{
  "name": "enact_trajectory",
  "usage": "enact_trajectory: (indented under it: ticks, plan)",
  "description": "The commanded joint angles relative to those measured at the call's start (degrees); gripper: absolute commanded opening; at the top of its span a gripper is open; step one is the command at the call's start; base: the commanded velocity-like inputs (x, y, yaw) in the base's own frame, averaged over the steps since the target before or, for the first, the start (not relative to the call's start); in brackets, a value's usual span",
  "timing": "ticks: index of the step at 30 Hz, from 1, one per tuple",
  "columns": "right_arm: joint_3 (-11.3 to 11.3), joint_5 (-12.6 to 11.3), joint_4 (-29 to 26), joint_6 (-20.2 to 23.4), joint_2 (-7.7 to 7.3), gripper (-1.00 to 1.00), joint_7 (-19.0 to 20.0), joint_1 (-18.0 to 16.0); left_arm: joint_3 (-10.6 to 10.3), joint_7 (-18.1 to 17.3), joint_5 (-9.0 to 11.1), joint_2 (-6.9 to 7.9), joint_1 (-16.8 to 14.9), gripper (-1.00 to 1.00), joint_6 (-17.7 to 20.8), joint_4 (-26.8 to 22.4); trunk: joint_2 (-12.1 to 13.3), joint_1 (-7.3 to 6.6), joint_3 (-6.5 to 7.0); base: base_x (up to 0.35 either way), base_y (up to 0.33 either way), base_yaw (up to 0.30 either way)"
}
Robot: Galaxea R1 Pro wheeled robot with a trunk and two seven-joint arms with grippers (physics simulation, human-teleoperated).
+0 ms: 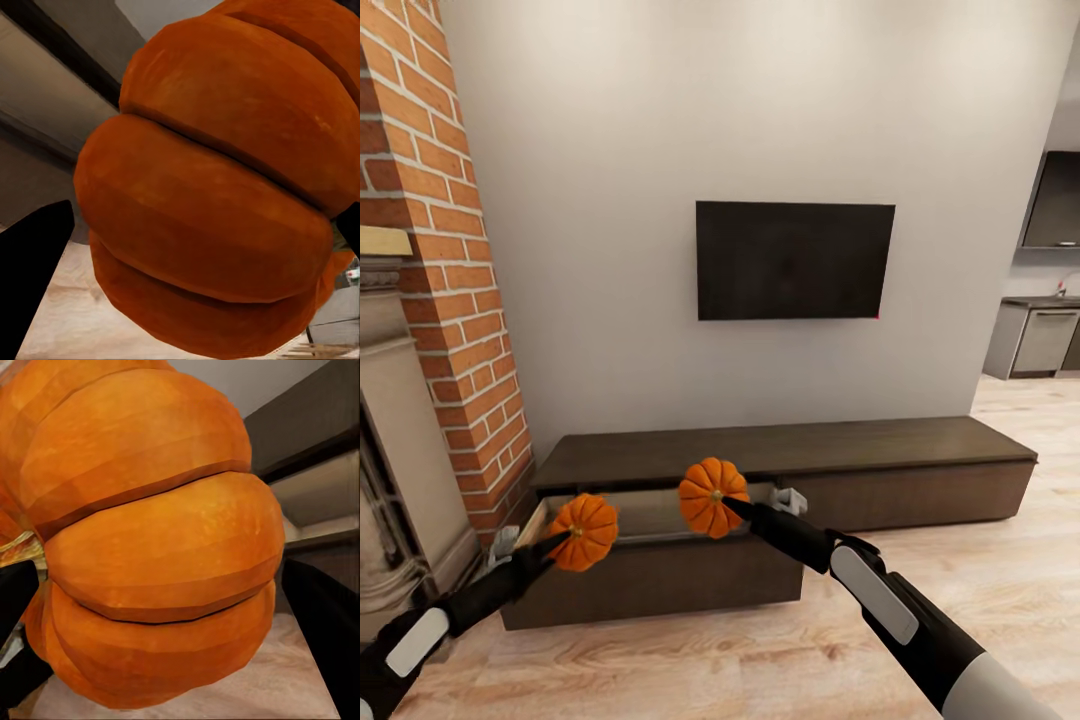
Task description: Place each of the two pumpkins and all three candles from the living room inside a cabinet in the living room (use any cabinet), then make sure every cabinet is closed, and position the cauldron so it is next to a table in the living room.
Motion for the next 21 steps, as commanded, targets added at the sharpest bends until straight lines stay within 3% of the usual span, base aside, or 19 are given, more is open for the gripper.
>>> enact_trajectory:
  ticks: [1,3,5,9,13,15,21]
  plan:
    - [0.1,-0.7,0.0,-0.1,0.0,-1.0,-0.8,-0.1,-0.2,3.1,0.3,-0.71,0.0,-1.0,0.5,-2.1,0.4,-0.23,0.12,0.0,0.0,0.0]
    - [0.1,-0.6,1.5,-1.2,0.13,-1.0,-1.7,-0.1,-0.2,9.5,0.4,-2.34,0.0,-1.0,1.4,-7.6,1.2,-0.67,0.47,0.0,0.0,0.0]
    - [0.1,-0.4,2.4,-3.0,0.11,-1.0,-1.9,-0.1,-0.3,12.8,0.3,-2.99,0.0,-1.0,1.7,-10.3,2.0,-1.11,0.83,0.0,0.0,0.0]
    - [0.0,-0.4,2.7,-4.9,0.01,-1.0,-1.9,-0.1,-0.3,15.0,0.1,-3.32,0.0,-1.0,1.8,-11.7,3.6,-1.99,1.55,0.0,0.0,0.0]
    - [0.1,-0.3,2.7,-11.5,0.08,-1.0,-0.6,-0.1,-0.3,23.1,-0.4,-5.41,0.0,-1.0,1.5,-12.8,4.8,-2.65,2.09,0.0,0.0,0.0]
    - [0.1,-0.4,3.0,-12.6,0.14,-1.0,-0.7,-0.1,-0.3,27.4,-1.1,-6.23,0.0,-1.0,1.4,-13.8,4.8,-2.65,2.09,0.0,0.0,0.0]
    - [0.1,-0.5,4.5,-13.3,0.19,-1.0,-2.3,-0.1,-0.6,30.4,-1.9,-6.64,0.0,-1.0,1.2,-15.5,4.8,-2.65,2.09,0.093,0.003,0.0]
